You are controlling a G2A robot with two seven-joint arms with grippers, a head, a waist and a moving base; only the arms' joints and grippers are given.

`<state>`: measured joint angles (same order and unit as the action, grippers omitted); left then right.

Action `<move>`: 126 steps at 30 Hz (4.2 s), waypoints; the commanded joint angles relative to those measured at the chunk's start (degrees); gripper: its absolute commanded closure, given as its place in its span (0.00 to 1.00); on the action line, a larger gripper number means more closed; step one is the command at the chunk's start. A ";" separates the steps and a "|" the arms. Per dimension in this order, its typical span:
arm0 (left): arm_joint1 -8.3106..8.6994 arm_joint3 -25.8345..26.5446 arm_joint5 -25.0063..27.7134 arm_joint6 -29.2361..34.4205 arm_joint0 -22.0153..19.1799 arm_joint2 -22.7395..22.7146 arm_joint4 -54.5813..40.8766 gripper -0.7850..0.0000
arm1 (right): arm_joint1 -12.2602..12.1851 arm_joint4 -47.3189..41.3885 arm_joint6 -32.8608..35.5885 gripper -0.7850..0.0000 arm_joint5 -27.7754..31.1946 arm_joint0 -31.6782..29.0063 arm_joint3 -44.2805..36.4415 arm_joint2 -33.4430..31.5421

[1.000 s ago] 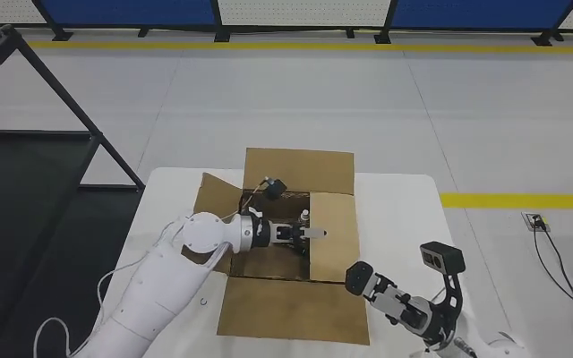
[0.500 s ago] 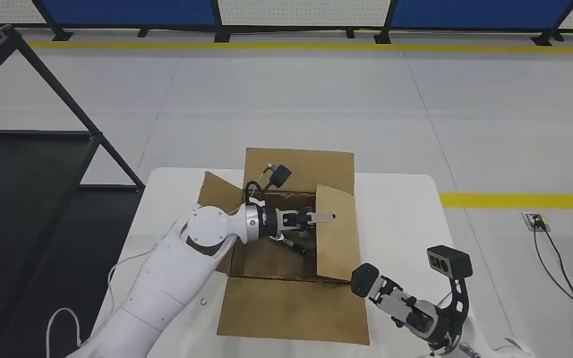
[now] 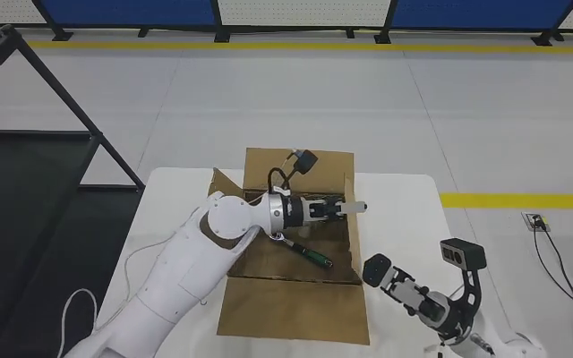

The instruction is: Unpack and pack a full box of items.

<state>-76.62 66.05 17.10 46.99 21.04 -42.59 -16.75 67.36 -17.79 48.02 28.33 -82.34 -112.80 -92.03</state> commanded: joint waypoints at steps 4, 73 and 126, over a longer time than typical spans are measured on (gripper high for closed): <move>-2.22 -1.72 0.63 -2.95 -1.51 2.98 -0.48 0.00 | -0.33 0.29 -0.62 0.00 -0.71 0.18 0.13 -1.68; 9.06 49.26 22.30 -7.70 69.32 -72.37 -4.34 0.00 | 0.47 13.72 -29.25 0.00 -11.24 7.84 15.62 11.37; 9.64 44.15 29.32 -12.52 76.18 -77.18 -11.95 0.00 | 5.20 42.90 -30.82 0.00 -25.65 23.95 10.01 32.22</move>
<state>-66.93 110.60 45.87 34.58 96.57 -119.59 -28.15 72.30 23.86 16.01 3.90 -59.73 -103.03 -61.49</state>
